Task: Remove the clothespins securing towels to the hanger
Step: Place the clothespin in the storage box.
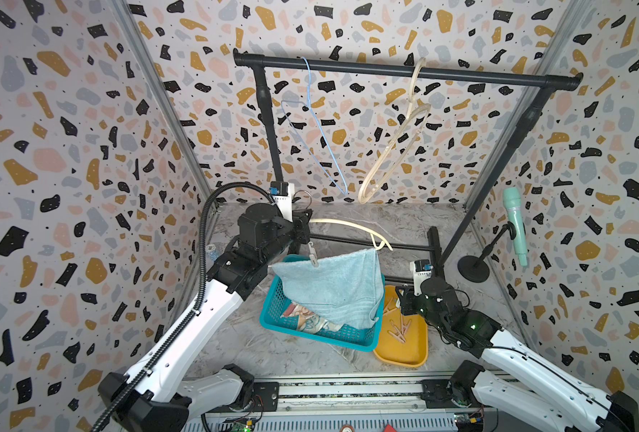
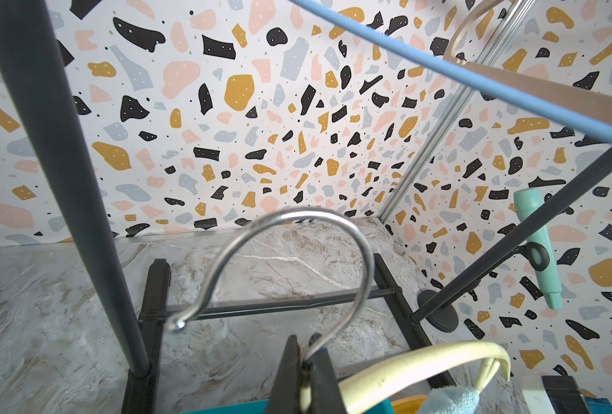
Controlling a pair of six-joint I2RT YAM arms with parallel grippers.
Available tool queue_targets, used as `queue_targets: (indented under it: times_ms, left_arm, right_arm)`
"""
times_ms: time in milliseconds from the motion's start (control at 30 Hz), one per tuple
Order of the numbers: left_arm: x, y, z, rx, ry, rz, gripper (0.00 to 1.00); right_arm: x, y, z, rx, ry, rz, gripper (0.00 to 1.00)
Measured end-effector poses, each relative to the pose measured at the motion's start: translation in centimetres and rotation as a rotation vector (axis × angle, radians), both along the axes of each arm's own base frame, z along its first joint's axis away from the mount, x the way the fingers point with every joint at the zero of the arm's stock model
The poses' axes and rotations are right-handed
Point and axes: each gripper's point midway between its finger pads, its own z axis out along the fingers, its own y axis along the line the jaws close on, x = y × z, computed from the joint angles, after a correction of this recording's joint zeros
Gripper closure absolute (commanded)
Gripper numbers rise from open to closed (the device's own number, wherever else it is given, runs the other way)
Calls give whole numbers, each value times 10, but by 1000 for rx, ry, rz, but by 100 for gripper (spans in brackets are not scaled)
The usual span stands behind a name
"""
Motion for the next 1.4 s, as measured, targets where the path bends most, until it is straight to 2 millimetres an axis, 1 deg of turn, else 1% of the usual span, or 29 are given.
queue_targets:
  times_ms: [333, 500, 533, 600, 700, 800, 1000, 1267, 1400]
  left_arm:
    - [0, 0, 4, -8, -12, 0, 100]
    - [1, 0, 0, -9, -7, 1, 100]
    - [1, 0, -1, -8, -6, 1, 100]
    - [1, 0, -3, -8, -1, 2, 100]
    - [1, -1, -3, -13, 0, 3, 100]
    - [1, -1, -2, -16, -5, 3, 100]
    - [2, -1, -6, -15, 2, 3, 100]
    - [2, -1, -6, -16, 3, 4, 100]
    - [2, -1, -7, -15, 4, 5, 100]
  right_arm:
    - [-7, -2, -41, -3, 87, -13, 100]
    - [-14, -3, -63, 1, 141, -18, 100]
    - [-15, -3, -66, 3, 151, -19, 99]
    - [-18, -2, -73, 12, 172, -19, 93]
    - [-23, -2, -82, 22, 197, -17, 91]
    - [-25, -2, -88, 27, 218, -14, 86]
    - [-27, 6, -95, 45, 254, 4, 81]
    - [-27, 16, -98, 76, 275, 23, 64]
    - [-27, 19, -103, 76, 289, 31, 59]
